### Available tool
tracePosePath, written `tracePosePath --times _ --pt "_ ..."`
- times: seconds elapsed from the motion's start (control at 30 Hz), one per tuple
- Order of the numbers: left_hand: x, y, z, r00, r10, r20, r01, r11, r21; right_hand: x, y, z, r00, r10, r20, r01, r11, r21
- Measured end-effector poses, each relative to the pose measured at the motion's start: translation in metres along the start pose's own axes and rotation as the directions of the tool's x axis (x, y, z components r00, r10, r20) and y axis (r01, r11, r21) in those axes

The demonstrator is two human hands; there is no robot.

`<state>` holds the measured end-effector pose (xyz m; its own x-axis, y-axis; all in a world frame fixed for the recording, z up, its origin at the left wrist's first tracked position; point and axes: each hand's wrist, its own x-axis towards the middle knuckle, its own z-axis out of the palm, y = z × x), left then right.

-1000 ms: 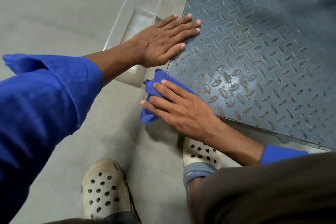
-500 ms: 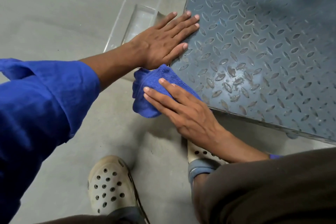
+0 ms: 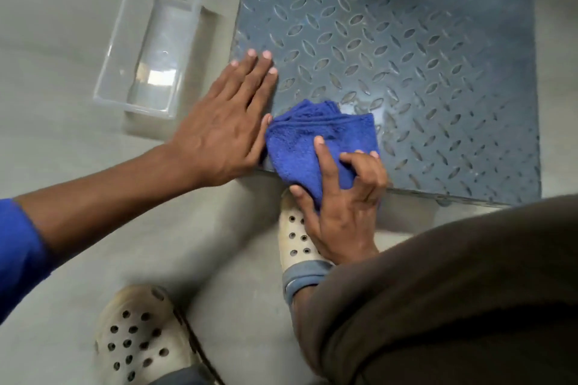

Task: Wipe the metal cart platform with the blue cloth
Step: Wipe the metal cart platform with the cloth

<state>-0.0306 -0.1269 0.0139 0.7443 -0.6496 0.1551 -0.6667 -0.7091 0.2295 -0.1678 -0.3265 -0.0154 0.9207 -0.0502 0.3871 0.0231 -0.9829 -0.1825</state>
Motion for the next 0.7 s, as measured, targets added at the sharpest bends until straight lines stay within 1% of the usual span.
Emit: tracePosePath --times 0.07,0.13,0.17,0.2,0.27,0.3,0.37,0.47,0.57,0.63,0.7 --pt "-0.001 0.023 0.007 0.997 -0.080 0.004 0.080 0.997 -0.018 0.005 -0.014 0.003 0.995 0.061 -0.079 -0.055 0.996 0.077" --pt "0.001 0.044 0.016 0.993 -0.116 0.002 0.116 0.993 -0.023 0.008 -0.015 0.000 0.983 0.087 -0.159 -0.050 0.974 0.220" --pt "0.003 0.052 0.020 0.993 -0.122 0.004 0.122 0.992 -0.011 0.008 -0.012 -0.003 0.981 0.081 -0.174 -0.032 0.964 0.265" --pt "0.005 0.058 0.024 0.992 -0.126 0.009 0.126 0.992 0.006 0.009 -0.008 -0.005 0.987 0.054 -0.149 -0.011 0.963 0.271" --pt "0.010 0.065 0.029 0.991 -0.130 0.016 0.130 0.991 0.023 0.013 0.004 -0.008 0.999 -0.030 -0.011 0.032 0.983 0.181" --pt "0.013 0.067 0.030 0.992 -0.128 0.011 0.127 0.992 0.022 0.016 0.010 -0.010 0.997 -0.048 0.058 0.041 0.992 0.122" --pt "0.018 0.070 0.032 0.992 -0.126 -0.008 0.126 0.992 0.021 0.019 0.028 -0.015 0.992 -0.039 0.119 0.035 0.999 0.033" --pt "0.030 0.078 0.034 0.989 -0.144 -0.023 0.144 0.990 0.001 0.022 0.063 -0.024 0.994 0.010 0.112 -0.002 0.997 -0.072" --pt "0.045 0.088 0.036 0.990 -0.139 -0.003 0.139 0.990 -0.028 0.020 0.099 -0.031 0.992 0.103 0.076 -0.092 0.987 -0.135" --pt "0.051 0.094 0.038 0.993 -0.120 0.007 0.120 0.992 -0.045 0.015 0.114 -0.034 0.989 0.139 0.050 -0.131 0.982 -0.136" --pt "0.051 0.098 0.039 0.995 -0.102 0.021 0.103 0.993 -0.052 0.012 0.104 -0.032 0.982 0.191 0.012 -0.188 0.976 -0.112"
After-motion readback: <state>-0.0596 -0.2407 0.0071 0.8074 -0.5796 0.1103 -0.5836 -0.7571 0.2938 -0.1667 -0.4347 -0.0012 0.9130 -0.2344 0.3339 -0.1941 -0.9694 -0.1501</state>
